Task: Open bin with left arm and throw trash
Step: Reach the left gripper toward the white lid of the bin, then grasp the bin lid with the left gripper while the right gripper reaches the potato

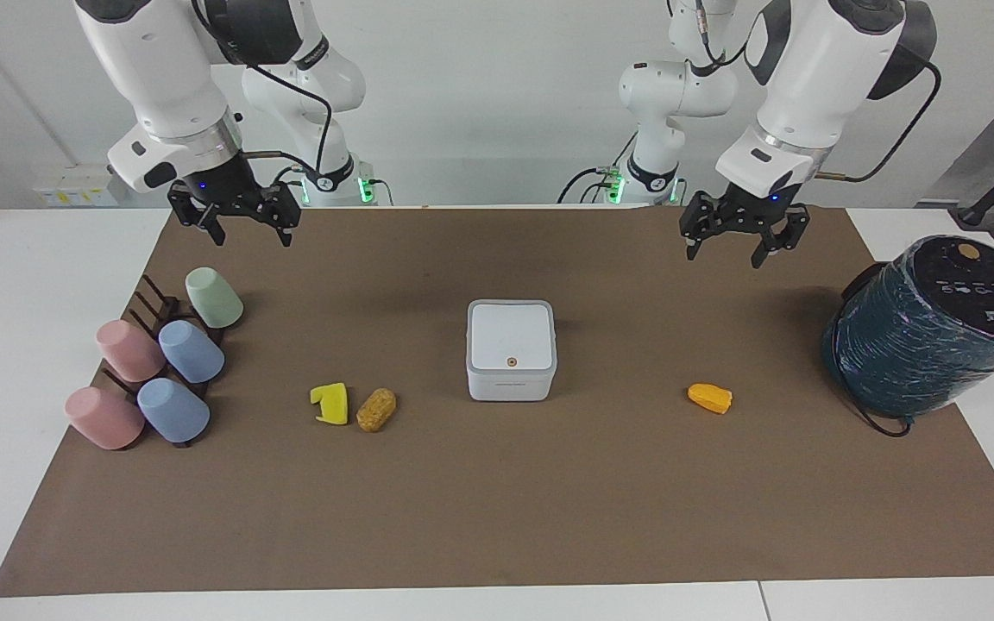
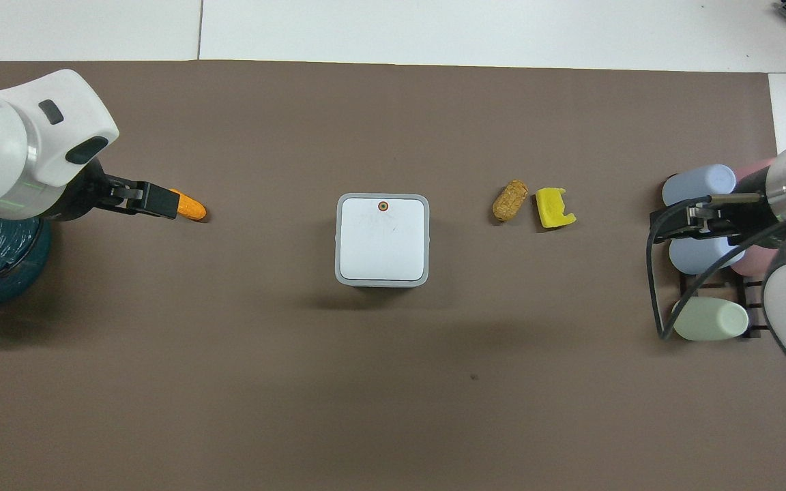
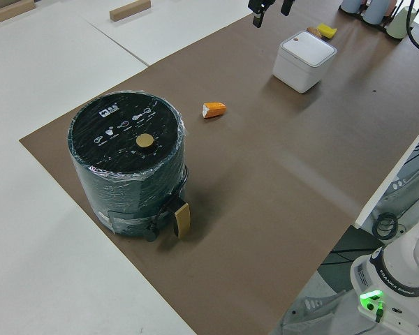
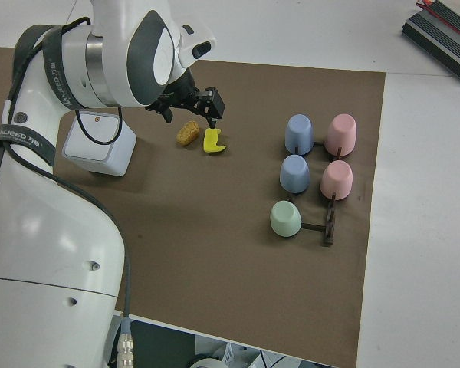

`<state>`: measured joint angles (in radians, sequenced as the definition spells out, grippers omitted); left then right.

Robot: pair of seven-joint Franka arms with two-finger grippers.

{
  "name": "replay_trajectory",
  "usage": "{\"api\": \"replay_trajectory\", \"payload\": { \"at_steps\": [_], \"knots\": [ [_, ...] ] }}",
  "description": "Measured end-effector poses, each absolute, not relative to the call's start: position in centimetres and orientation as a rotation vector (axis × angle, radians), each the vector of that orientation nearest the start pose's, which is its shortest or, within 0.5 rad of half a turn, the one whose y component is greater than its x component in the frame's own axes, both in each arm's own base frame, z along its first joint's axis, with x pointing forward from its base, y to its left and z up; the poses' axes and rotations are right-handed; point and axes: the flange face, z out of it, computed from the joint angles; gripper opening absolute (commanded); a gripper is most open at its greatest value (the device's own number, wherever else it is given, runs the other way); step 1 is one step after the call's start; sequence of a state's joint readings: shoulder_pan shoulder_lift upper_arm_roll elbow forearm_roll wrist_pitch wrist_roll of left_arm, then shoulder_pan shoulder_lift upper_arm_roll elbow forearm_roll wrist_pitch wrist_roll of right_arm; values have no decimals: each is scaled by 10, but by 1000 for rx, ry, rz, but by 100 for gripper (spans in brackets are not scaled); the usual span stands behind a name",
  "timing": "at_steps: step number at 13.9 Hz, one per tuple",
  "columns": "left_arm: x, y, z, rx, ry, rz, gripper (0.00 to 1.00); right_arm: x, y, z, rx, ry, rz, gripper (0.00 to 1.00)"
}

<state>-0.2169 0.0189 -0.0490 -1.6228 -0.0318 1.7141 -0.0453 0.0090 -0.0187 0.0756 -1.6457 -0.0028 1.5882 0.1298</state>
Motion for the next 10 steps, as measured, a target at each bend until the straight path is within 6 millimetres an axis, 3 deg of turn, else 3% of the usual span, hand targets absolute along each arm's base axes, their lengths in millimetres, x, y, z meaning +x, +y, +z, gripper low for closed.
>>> {"api": "replay_trajectory", "payload": {
  "at_steps": [1, 2, 6, 10],
  "knots": [
    [548, -168, 600, -3170, 319, -110, 19, 546, 46, 601, -3149, 71, 60, 100],
    [545, -185, 595, -3178, 285, -126, 13, 546, 46, 601, -3149, 71, 60, 100],
    [526, -260, 564, -3249, 172, -224, 6, 547, 45, 601, -3148, 74, 60, 100],
    [518, -315, 529, -3334, 69, -301, 4, 547, 43, 601, -3148, 80, 60, 100]
  ]
}}
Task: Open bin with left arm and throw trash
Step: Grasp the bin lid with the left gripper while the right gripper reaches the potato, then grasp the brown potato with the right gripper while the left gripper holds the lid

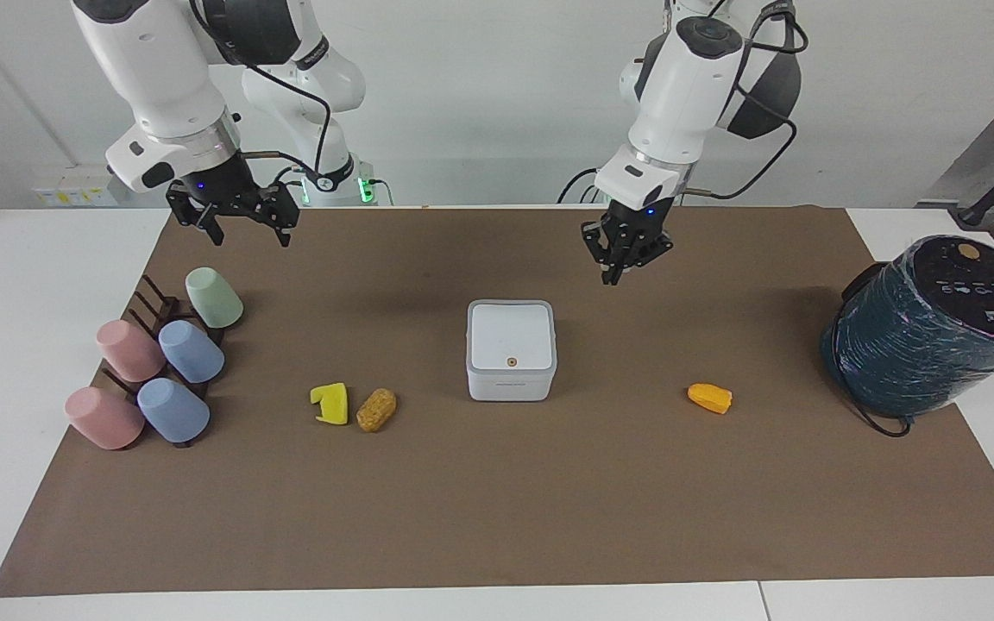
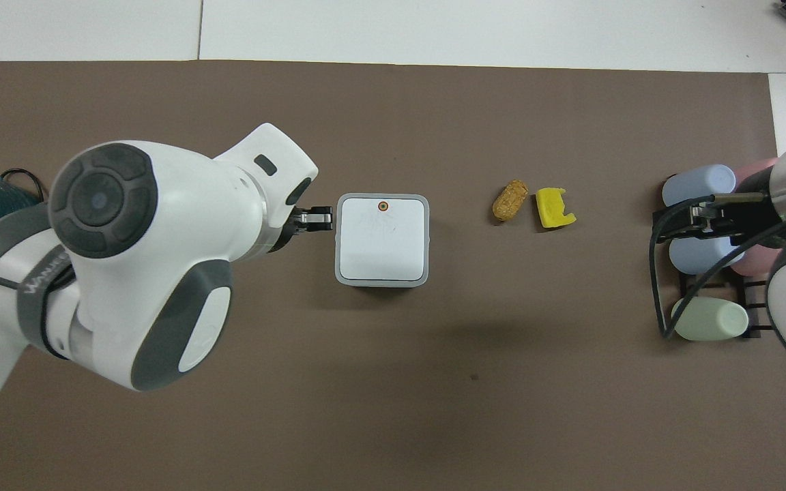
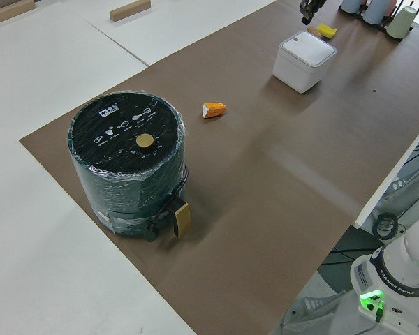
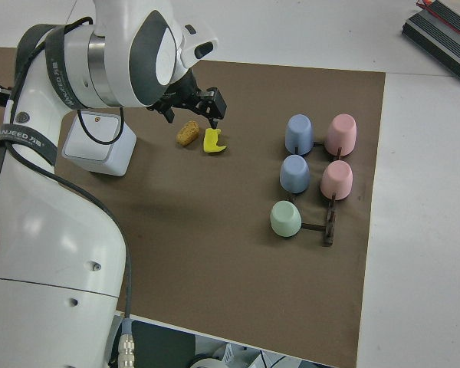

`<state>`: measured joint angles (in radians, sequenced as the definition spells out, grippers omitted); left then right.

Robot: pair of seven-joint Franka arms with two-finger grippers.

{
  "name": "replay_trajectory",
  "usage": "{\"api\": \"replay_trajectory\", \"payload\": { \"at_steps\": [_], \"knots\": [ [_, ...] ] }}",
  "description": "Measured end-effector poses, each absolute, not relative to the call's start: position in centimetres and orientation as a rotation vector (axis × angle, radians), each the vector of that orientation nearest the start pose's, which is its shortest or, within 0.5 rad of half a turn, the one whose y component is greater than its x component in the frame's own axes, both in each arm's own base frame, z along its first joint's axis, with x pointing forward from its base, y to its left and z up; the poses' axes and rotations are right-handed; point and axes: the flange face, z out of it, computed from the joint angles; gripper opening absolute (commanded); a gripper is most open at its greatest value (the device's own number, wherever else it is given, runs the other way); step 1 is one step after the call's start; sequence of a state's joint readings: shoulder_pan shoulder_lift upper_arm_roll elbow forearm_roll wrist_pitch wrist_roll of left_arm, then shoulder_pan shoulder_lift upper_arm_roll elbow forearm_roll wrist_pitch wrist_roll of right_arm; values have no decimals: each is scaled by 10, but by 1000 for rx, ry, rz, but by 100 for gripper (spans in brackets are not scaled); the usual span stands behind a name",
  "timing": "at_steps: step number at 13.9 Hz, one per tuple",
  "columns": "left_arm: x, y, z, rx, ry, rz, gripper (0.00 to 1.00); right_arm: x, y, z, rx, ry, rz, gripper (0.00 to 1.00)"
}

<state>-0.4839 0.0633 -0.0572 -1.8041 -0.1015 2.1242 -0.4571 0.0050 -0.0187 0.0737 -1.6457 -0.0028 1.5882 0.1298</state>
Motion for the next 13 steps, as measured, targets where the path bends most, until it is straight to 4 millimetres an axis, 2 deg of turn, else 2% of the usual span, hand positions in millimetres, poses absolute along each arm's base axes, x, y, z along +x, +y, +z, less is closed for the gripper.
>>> {"api": "replay_trajectory", "payload": {
  "at_steps": [4, 6, 8, 10, 13],
  "knots": [
    [511, -374, 487, -3397, 25, -423, 4, 550, 42, 597, -3146, 83, 24, 100],
    [513, -382, 475, -3419, 5, -467, 3, 560, 43, 583, -3139, 84, -64, 100],
    [517, -381, 469, -3428, -15, -497, 3, 570, 46, 553, -3133, 85, -113, 100],
    [521, -383, 456, -3429, -22, -502, 3, 586, 52, 512, -3122, 141, -133, 100],
    [525, -390, 429, -3427, -19, -491, 3, 614, 74, 449, -3097, 234, -155, 100]
  ]
}}
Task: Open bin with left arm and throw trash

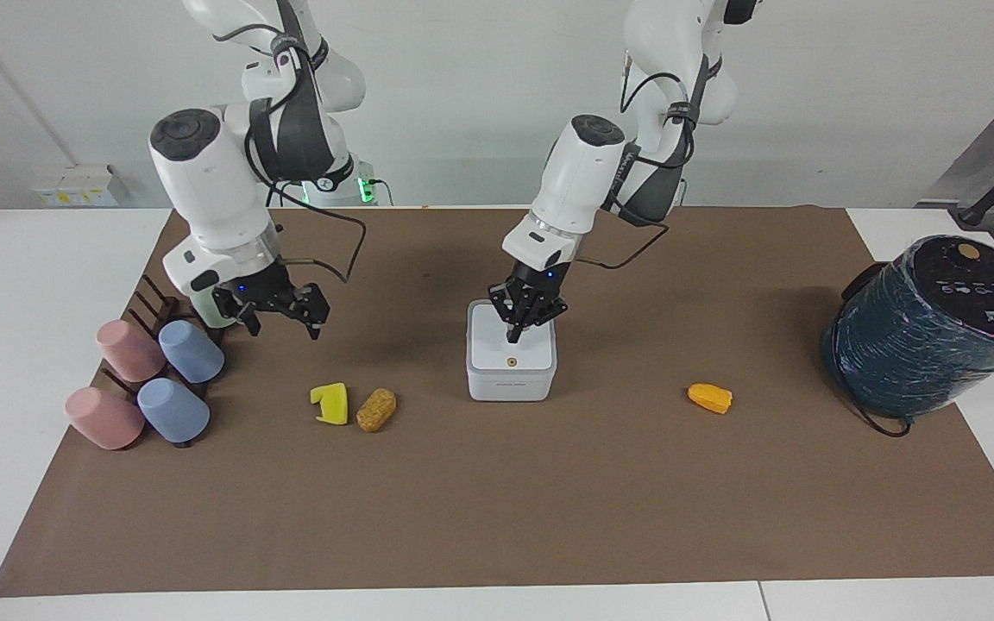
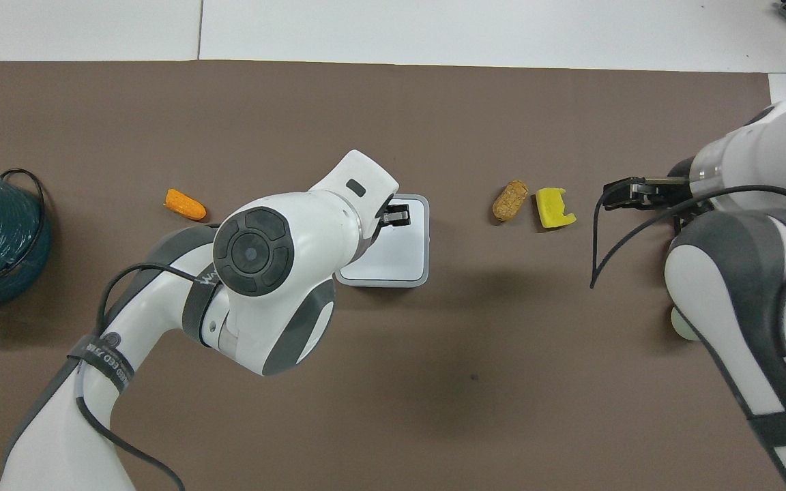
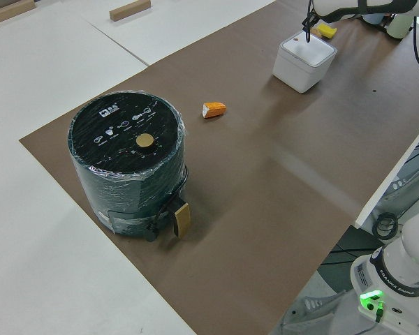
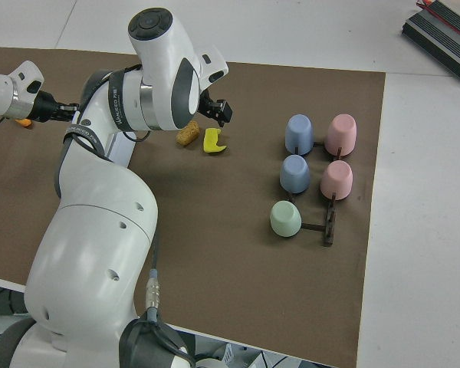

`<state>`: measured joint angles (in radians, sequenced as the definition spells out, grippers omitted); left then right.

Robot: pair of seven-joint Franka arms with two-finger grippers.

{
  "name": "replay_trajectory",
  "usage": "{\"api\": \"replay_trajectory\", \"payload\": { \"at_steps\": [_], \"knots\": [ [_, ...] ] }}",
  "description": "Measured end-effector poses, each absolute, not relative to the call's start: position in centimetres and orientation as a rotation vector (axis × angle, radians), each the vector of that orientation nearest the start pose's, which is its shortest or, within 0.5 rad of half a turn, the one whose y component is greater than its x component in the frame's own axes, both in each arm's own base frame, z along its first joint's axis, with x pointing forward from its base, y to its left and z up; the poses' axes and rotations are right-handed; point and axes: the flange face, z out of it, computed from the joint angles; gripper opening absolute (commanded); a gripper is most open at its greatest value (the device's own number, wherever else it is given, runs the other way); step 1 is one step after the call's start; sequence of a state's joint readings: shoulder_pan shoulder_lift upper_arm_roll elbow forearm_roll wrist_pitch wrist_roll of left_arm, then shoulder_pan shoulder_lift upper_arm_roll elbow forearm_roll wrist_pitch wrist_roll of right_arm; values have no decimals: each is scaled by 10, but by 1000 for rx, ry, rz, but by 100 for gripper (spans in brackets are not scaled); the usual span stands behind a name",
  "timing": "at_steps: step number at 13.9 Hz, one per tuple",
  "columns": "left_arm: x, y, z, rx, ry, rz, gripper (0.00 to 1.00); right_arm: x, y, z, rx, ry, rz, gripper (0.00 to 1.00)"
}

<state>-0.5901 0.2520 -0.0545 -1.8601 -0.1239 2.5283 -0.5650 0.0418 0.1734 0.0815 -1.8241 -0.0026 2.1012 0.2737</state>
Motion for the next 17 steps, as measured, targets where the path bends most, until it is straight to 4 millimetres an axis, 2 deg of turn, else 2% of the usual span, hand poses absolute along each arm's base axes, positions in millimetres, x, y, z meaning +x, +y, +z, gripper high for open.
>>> {"api": "replay_trajectory", "payload": {
  "at_steps": [5, 7, 9, 12, 14, 15, 17],
  "knots": [
    [525, -396, 409, -3422, -11, -461, 3, 637, 123, 367, -3049, 352, -197, 100],
    [524, -399, 408, -3424, -5, -470, 3, 639, 142, 345, -3040, 368, -196, 100],
    [524, -400, 407, -3426, -2, -476, 3, 641, 151, 328, -3047, 366, -213, 100],
    [524, -400, 408, -3426, -1, -478, 4, 638, 166, 308, -3094, 336, -217, 67],
    [526, -400, 412, -3423, -3, -463, 4, 637, 172, 305, -3102, 327, -215, 10],
    [529, -399, 419, -3413, -5, -420, 4, 637, 172, 305, -3102, 326, -215, 0],
    [544, -389, 451, -3387, -29, -313, 4, 638, 170, 305, -3102, 330, -217, 0]
  ]
}}
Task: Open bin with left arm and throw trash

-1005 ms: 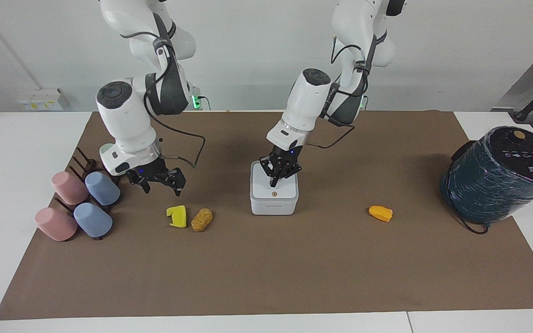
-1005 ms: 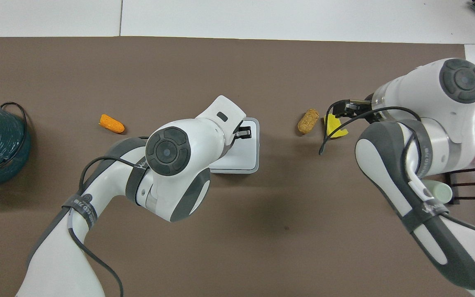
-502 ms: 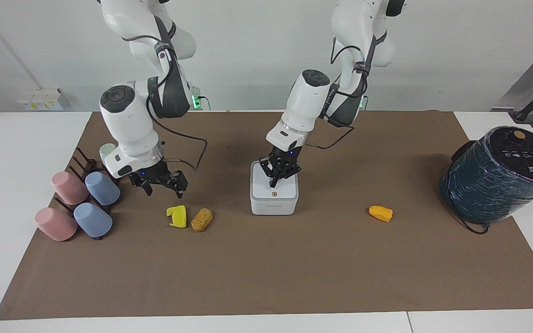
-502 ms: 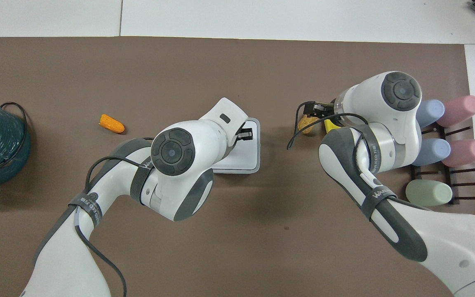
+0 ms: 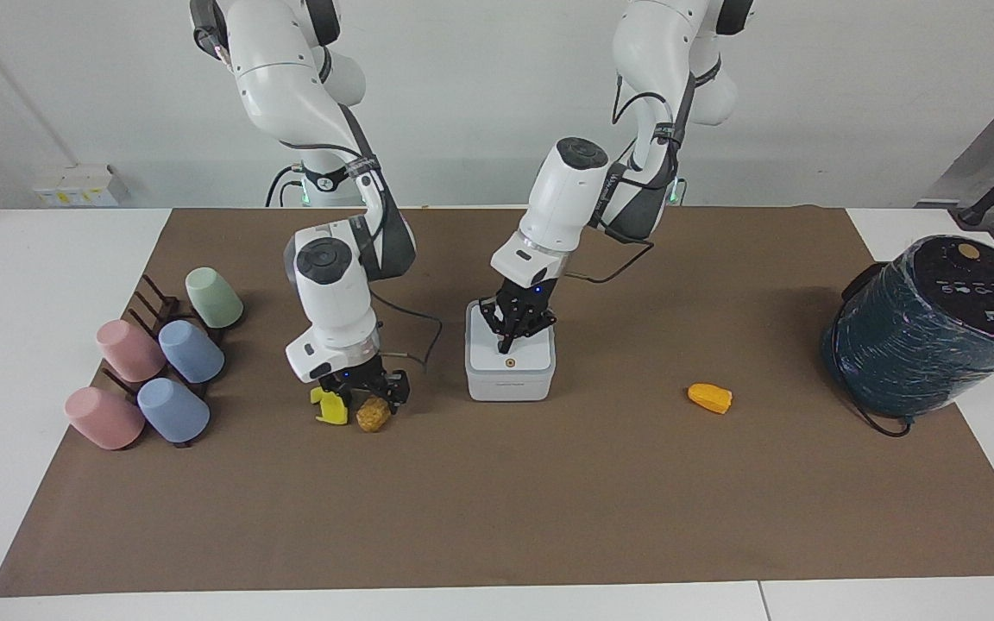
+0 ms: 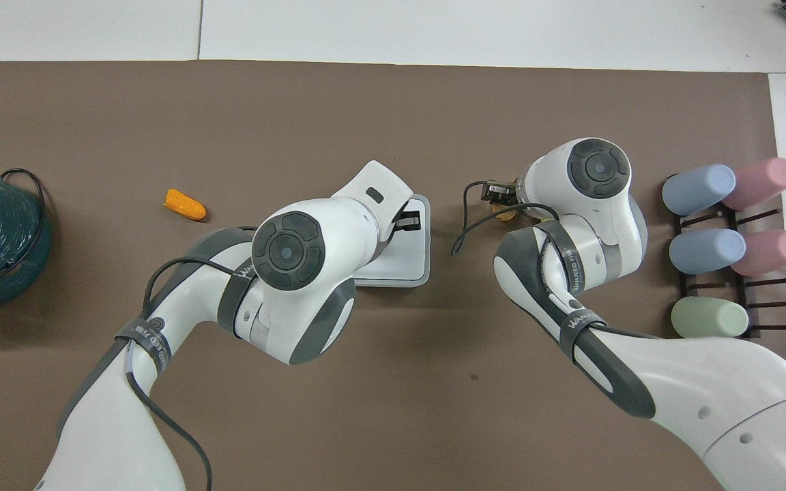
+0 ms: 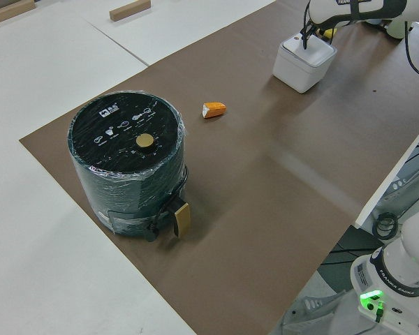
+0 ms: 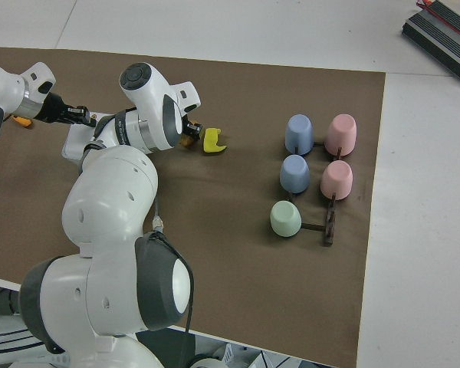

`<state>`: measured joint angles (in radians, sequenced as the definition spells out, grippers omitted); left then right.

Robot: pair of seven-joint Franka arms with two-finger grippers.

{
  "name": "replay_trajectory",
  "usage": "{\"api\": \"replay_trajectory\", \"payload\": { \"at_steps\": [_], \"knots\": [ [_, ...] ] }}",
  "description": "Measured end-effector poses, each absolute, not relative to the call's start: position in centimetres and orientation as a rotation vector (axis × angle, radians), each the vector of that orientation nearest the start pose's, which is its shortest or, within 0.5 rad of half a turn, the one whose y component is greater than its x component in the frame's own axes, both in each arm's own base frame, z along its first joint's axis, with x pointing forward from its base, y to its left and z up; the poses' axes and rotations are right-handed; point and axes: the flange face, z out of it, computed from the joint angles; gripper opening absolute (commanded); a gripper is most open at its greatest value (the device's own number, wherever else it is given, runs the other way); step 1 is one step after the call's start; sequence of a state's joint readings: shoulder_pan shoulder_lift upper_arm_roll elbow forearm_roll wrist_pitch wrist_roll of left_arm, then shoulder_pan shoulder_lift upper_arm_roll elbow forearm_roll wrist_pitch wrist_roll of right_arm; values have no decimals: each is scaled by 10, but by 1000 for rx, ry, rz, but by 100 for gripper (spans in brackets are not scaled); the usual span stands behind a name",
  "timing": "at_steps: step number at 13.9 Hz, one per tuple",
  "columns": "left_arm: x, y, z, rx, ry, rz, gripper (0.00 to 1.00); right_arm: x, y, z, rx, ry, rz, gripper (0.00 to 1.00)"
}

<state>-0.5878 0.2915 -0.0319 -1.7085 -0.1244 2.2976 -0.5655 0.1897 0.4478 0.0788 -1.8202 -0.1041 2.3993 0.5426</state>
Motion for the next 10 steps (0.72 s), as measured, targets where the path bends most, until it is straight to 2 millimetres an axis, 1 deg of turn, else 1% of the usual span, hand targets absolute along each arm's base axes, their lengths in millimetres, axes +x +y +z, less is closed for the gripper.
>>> {"api": "replay_trajectory", "payload": {
  "at_steps": [2, 3, 4, 5, 7, 8, 9, 10],
  "knots": [
    [567, -361, 492, -3365, -92, -245, 4, 640, 167, 309, -3100, 339, -230, 0],
    [577, -344, 507, -3356, -119, -231, 4, 642, 166, 314, -3096, 342, -244, 0],
    [585, -329, 515, -3349, -139, -221, 4, 644, 166, 323, -3090, 342, -263, 0],
    [592, -316, 518, -3344, -150, -215, 4, 645, 168, 334, -3084, 339, -284, 0],
    [603, -295, 516, -3334, -130, -223, 5, 646, 177, 363, -3078, 323, -310, 0],
    [609, -283, 514, -3328, -99, -229, 9, 646, 182, 378, -3080, 317, -310, 0],
    [617, -266, 512, -3320, -63, -233, 28, 646, 189, 393, -3080, 310, -310, 0],
    [624, -247, 507, -3312, -30, -234, 54, 645, 202, 408, -3075, 289, -320, 0]
  ]
}}
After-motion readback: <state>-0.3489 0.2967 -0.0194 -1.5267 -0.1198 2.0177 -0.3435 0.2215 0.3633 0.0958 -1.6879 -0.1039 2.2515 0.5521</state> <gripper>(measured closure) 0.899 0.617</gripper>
